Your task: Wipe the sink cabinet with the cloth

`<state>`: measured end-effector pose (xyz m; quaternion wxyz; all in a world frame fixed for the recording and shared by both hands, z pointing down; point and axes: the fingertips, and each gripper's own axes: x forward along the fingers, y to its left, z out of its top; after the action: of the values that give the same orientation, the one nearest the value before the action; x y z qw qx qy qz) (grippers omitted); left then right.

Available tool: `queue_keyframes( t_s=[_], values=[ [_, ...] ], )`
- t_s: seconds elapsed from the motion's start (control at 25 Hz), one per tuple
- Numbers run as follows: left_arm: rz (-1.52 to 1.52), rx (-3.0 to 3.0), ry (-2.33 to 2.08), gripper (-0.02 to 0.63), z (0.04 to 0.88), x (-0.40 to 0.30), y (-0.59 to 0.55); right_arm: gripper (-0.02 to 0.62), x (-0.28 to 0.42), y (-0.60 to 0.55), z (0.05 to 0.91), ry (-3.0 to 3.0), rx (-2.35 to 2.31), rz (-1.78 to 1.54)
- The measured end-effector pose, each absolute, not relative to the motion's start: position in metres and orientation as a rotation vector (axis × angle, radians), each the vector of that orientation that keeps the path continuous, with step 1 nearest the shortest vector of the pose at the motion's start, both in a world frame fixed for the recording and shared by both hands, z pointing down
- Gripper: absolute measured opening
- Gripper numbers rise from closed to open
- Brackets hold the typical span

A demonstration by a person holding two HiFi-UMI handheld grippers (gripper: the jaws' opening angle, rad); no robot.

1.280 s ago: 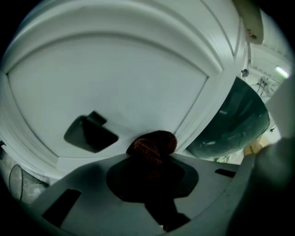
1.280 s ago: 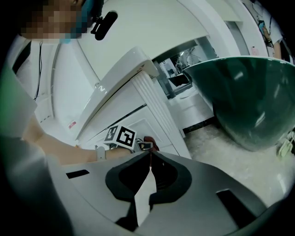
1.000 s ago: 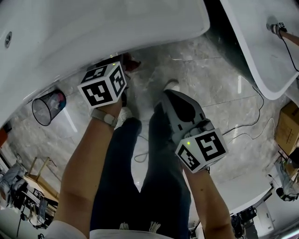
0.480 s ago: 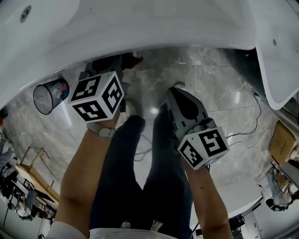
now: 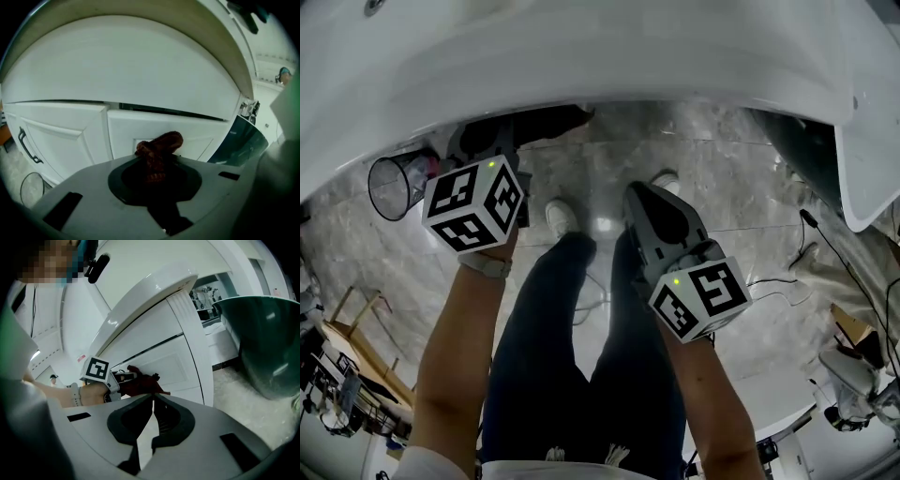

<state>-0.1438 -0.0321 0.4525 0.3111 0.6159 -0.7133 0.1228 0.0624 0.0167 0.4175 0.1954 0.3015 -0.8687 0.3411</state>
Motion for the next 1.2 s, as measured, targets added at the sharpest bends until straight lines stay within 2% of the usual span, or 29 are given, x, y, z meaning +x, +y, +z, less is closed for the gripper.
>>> queue_keyframes(
  t_s=[0.4,0.84,1.2],
  values=[
    [0.385,1.652,-1.764,0.060,0.489,-0.135,-0.041,0.028,0.063,0.019,0.425,-2.413,0.862,0.966],
    [0.539,1.560,-1.672,0.061,0.553,-0.115,-0.053,0.028,0.101,0.003,0.438,-2.379,0.899,1.004],
    [0.415,1.533,-1.611,0.061,0.547,-0.068,-0.077,0.028,0.117,-0.012,0.440,-2.366,0.892,1.004]
  ],
)
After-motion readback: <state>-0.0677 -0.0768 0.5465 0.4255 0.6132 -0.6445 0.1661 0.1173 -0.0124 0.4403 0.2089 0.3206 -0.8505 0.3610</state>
